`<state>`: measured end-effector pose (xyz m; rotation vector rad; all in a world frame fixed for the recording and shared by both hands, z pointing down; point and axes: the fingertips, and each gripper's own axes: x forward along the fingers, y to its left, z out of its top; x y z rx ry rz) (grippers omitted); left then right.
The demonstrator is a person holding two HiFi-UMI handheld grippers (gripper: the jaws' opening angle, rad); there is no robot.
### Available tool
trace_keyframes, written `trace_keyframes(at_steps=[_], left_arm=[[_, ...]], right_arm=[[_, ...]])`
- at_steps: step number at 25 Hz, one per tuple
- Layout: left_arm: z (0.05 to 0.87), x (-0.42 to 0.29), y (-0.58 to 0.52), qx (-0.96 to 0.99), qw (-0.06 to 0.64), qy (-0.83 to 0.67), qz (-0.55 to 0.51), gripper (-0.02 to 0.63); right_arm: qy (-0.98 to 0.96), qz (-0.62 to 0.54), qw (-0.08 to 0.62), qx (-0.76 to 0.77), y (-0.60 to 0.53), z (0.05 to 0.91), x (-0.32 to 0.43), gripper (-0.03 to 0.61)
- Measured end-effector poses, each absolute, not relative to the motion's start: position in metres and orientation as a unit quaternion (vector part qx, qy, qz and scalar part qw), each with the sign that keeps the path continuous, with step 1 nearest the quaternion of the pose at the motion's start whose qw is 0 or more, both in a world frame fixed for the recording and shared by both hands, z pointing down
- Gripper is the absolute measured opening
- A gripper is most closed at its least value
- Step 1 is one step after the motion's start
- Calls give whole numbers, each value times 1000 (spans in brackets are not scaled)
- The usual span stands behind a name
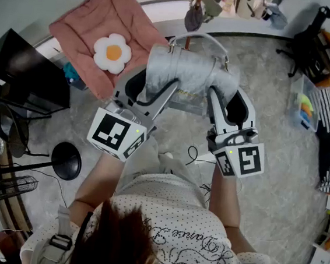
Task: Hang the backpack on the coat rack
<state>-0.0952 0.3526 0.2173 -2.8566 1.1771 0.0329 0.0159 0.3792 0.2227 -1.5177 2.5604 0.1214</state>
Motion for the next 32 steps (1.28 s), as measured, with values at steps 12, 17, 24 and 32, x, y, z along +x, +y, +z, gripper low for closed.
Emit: trace_keyframes(at_steps=[12, 17, 24, 32], left_arm=[[211, -95, 355, -925, 36, 377, 18, 225], [210, -94, 355, -926, 40, 375, 19, 225], [209, -92, 352, -925, 40, 377, 21, 225], [212, -92, 328, -926, 27, 376, 18, 227]], right_arm=[[857, 44, 85, -507, 382, 218, 15, 183], [856, 46, 87, -508, 381, 217, 16, 183], [856, 49, 88, -507, 379, 217, 19, 183], [856, 43, 81, -509, 356, 219, 19, 184]])
